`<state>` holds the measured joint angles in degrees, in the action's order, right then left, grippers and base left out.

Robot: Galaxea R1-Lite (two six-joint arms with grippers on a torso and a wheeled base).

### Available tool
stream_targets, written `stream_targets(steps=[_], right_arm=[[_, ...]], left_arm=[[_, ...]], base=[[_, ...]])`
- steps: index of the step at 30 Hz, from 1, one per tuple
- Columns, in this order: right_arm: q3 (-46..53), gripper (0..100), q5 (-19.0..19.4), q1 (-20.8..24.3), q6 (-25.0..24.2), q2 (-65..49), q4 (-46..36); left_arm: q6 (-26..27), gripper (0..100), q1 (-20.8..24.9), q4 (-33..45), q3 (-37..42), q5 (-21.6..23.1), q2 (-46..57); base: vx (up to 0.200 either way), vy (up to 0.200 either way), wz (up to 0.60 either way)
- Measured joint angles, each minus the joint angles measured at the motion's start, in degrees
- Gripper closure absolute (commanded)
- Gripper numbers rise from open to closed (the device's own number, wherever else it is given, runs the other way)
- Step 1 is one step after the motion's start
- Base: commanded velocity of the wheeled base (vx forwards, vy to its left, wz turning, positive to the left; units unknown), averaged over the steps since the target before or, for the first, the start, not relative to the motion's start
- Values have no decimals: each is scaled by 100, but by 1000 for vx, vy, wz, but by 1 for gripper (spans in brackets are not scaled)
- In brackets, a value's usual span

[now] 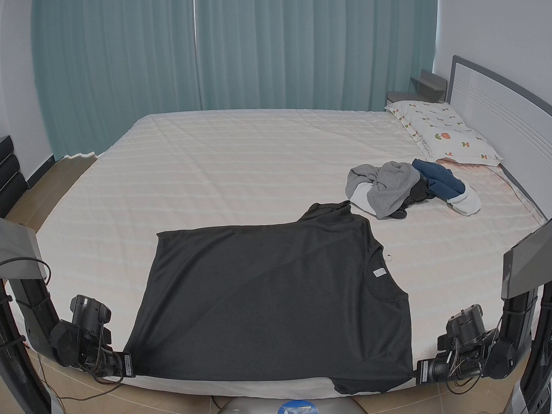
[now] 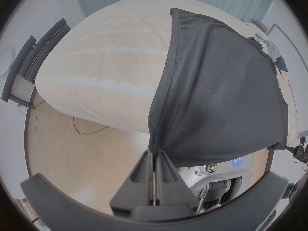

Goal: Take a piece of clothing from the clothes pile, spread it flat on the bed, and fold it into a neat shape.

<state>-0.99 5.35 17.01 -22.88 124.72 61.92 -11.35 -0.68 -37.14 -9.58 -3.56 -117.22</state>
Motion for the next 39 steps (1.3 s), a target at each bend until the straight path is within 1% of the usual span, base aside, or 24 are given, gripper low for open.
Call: stream_targets(steps=[9,13,15,21,23,27,29,32,35,39], right_arm=[[0,100,0,-50,-22,-369,38],[0,100,4,-96,-60,-529,66],[0,100,12,-105,-82,-560,68],[-5,100,39,-113,-88,-521,122],[-17,100,30,-119,-98,-441,319],[-13,100,22,-152,-130,-304,1056],[-6,100,17,-172,-189,-269,1414],[-2,100,15,-216,-257,-267,1662],[-2,100,15,-304,-282,-330,1762],[0,100,37,-425,-282,-557,1724]], left_arm=[[-59,100,-113,-267,-59,39,207],[-233,100,-210,-325,-113,85,402],[-307,100,-226,-333,-141,96,452],[-315,100,-218,-333,-149,94,493],[-315,100,-215,-333,-150,94,494],[-340,100,-215,-339,-185,110,521],[-466,100,-226,-339,-245,149,566],[-874,100,-236,-341,-389,212,684],[-1208,100,-240,-344,-561,363,835],[-1396,100,-238,-325,-706,517,1003]], base=[[0,0,0],[0,0,0],[0,0,0],[0,0,0],[0,0,0],[0,0,0],[0,0,0],[0,0,0],[0,0,0],[0,0,0]])
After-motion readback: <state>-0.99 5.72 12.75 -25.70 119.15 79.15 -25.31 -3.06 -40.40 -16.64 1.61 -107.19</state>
